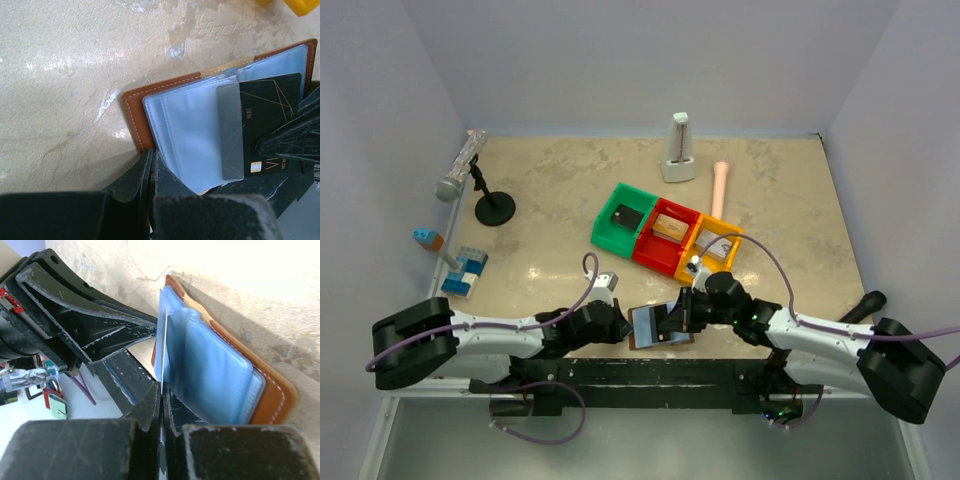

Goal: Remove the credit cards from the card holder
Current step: Remove the credit card from the card holder, then place the credit card in the storage box.

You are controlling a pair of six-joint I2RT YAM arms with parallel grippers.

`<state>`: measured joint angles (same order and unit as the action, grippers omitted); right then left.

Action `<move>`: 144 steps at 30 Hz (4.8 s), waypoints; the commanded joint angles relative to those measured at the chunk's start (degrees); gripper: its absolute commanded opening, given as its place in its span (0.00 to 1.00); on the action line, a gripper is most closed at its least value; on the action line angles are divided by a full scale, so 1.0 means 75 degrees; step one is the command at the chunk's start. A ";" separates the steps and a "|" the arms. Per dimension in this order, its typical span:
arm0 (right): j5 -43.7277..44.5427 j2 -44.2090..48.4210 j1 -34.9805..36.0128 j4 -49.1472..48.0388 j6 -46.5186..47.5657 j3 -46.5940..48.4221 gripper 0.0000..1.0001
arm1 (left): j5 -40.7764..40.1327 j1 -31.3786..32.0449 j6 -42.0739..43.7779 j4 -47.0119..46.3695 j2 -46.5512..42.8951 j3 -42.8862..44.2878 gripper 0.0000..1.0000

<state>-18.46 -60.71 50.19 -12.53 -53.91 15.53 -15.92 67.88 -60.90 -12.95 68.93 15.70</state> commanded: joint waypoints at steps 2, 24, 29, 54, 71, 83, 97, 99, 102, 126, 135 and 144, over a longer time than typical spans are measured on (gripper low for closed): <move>0.0305 0.0371 -0.0165 0.0569 0.0145 0.0273 0.00 | -0.0185 -0.0027 0.0093 0.0426 -0.0085 -0.0172 0.00; -0.0069 0.1778 -0.0388 0.4424 0.2382 0.2592 0.00 | -0.0818 -0.0027 0.1382 0.1386 -0.2333 0.0671 0.57; -0.1391 0.1404 -0.0318 0.4577 0.3109 0.3190 0.00 | -0.0678 -0.0073 0.1815 0.1189 -0.3738 0.0403 0.58; -0.2895 0.0746 0.0303 0.4181 0.3626 0.3590 0.00 | 0.3400 -0.0835 0.2321 -0.1553 -0.6108 -0.1331 0.56; -0.3117 0.0547 0.0303 0.3933 0.3462 0.3695 0.00 | 0.4033 -0.0835 0.2085 -0.2714 -0.5898 -0.1813 0.43; -0.3222 0.0501 0.0304 0.3664 0.3321 0.3613 0.00 | 0.4162 -0.0835 0.2003 -0.3230 -0.5440 -0.1942 0.38; -0.3352 0.0430 0.0315 0.3546 0.3262 0.3519 0.00 | 0.4080 -0.0835 0.1992 -0.3535 -0.5288 -0.1988 0.23; -0.3363 0.0442 0.0315 0.3535 0.3251 0.3508 0.00 | 0.4034 -0.0835 0.2003 -0.3547 -0.5299 -0.1977 0.20; -0.3363 0.0454 0.0315 0.3535 0.3262 0.3484 0.00 | 0.4010 -0.0835 0.2015 -0.3558 -0.5311 -0.1988 0.15; -0.1562 0.1332 0.0233 0.6041 0.4199 0.4409 0.61 | 0.2162 -0.0847 0.1687 -0.2520 -0.5989 -0.2212 0.00; 0.0585 0.2807 0.0233 0.6652 0.4153 0.4013 0.60 | -0.1138 -0.2051 0.1359 0.0905 -0.5140 0.0047 0.00; 0.0797 0.3582 0.0233 0.6535 0.3989 0.3403 0.59 | 0.0586 -0.4127 0.1032 0.0122 -0.1951 0.1819 0.00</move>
<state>-14.66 -34.79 52.07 36.67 -23.55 42.54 -16.49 40.69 -50.63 -8.80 47.77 24.77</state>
